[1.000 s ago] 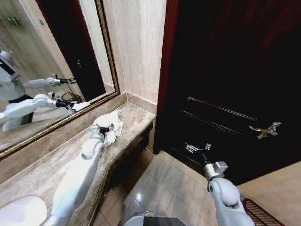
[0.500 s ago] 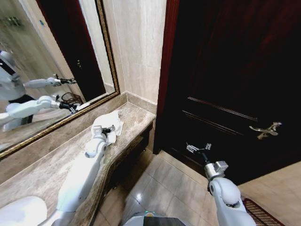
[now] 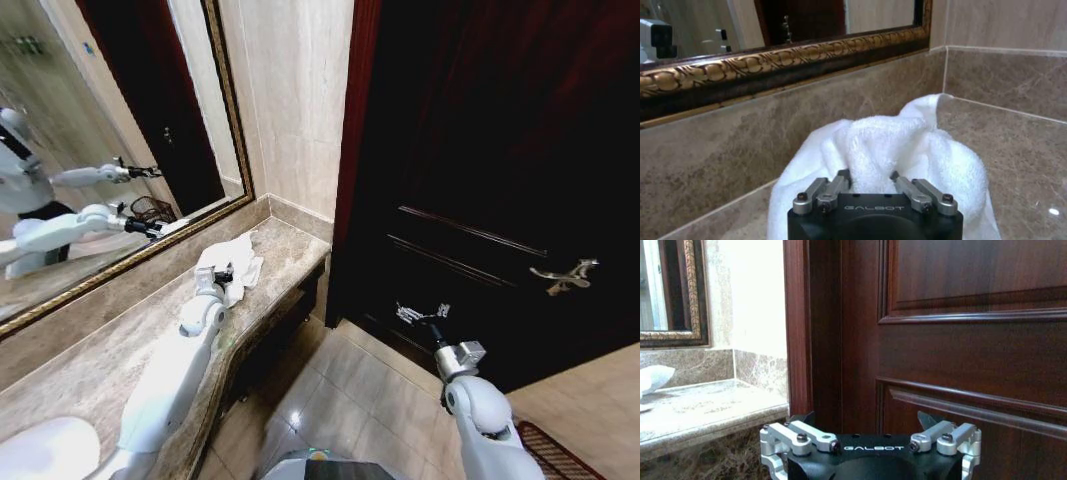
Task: Discard the used towel into the hamper.
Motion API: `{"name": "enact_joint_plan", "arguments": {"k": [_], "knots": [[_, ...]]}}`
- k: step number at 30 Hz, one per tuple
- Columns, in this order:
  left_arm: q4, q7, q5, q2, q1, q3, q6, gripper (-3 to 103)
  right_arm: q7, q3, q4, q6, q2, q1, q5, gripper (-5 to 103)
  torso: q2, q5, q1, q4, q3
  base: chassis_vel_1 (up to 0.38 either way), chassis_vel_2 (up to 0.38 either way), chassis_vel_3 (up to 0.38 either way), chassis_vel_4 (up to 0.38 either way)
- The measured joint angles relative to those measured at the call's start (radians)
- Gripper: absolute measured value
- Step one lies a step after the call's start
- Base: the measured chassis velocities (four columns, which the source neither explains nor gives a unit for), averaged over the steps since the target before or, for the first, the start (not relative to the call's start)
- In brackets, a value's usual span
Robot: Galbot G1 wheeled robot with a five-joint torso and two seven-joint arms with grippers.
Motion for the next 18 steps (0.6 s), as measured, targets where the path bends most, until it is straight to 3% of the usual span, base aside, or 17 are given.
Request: {"name": "enact_joint_plan", "arguments": {"k": [7,16,18], "knots": [[-0.014,0.005,-0.003,0.006,0.010,-0.008,-0.006,10,0.002,0.003,0.015,0.001,0.002,-0.008,0.001,100,0.000,0.0000,0.000,0.0000,0.000,0.000,0.000,0.000,0.000],[-0.025,0.027,0.021,0.007,0.030,-0.020,-0.044,8,0.009,0.010,0.036,0.001,0.004,-0.020,0.003,100,0.000,0.0000,0.000,0.0000,0.000,0.000,0.000,0.000,0.000],[-0.030,0.037,0.022,0.010,0.036,-0.026,-0.075,8,0.010,0.011,0.042,0.001,0.006,-0.024,0.003,100,0.000,0.0001,0.000,0.0000,0.000,0.000,0.000,0.000,0.000]]}}
